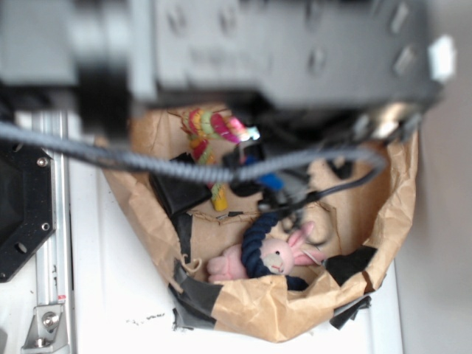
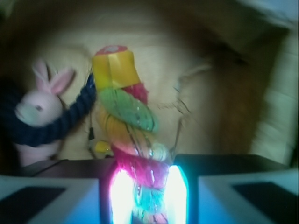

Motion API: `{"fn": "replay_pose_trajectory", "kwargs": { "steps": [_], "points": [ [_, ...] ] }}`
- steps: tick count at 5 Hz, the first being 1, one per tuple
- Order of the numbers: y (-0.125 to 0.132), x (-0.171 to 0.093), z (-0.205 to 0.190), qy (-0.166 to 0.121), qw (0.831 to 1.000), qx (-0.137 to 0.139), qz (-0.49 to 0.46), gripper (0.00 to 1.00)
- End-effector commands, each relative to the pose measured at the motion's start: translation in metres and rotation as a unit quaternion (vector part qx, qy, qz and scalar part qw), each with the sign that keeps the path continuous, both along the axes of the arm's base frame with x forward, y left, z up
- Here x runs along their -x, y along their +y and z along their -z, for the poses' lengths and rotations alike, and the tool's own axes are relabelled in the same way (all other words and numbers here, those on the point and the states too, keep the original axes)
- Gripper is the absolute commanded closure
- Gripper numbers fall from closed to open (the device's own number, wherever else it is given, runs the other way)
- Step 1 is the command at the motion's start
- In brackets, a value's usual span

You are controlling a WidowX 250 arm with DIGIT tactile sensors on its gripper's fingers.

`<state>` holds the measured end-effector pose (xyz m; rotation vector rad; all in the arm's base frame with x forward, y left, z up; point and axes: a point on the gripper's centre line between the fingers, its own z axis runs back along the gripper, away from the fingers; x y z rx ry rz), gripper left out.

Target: Grab the multicolored rope.

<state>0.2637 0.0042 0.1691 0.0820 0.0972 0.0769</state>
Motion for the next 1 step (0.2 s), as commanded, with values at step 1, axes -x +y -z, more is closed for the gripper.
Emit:
{"fn": "replay_pose_trajectory", "kwargs": {
  "steps": [1],
  "points": [
    [-0.0102,-0.0058,-0.0277,-0.064,0.996,0.013,-0.068,1.0]
  ]
}}
